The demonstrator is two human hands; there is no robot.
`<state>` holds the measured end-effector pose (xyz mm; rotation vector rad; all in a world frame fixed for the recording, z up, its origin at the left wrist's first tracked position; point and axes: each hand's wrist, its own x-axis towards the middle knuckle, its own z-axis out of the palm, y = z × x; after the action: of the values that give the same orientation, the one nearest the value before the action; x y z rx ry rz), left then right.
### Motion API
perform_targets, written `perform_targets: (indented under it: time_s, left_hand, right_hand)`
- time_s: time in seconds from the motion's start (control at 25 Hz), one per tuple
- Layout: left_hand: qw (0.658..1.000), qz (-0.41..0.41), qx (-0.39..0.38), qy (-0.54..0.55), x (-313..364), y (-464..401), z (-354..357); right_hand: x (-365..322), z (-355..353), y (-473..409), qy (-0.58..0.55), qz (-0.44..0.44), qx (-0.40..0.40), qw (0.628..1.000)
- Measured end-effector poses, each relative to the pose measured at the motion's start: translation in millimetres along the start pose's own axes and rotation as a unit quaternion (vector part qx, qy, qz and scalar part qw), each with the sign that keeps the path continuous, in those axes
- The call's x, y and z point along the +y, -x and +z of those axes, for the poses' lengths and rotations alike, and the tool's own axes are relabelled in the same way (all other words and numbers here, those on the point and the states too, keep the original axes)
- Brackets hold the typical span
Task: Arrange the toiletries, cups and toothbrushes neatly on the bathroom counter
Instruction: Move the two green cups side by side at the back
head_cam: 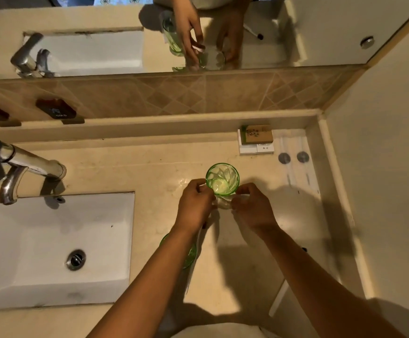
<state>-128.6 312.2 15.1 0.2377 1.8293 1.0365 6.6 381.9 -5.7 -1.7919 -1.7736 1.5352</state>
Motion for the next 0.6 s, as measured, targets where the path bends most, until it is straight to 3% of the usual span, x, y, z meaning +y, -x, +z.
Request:
perform_targets:
  time_s: [0.32,0.6]
  left_hand:
    - [1.000,0.011,0.005,0.000,8,-26,-7]
    - [0.997,0.002,-0.012,0.077,6,-28,-15]
  right_hand:
    - [-9,-1,-10,-0.078,0.002,0.006,0.997]
    - [-14,5,-9,-0.122,-0.013,-0.017,0.992]
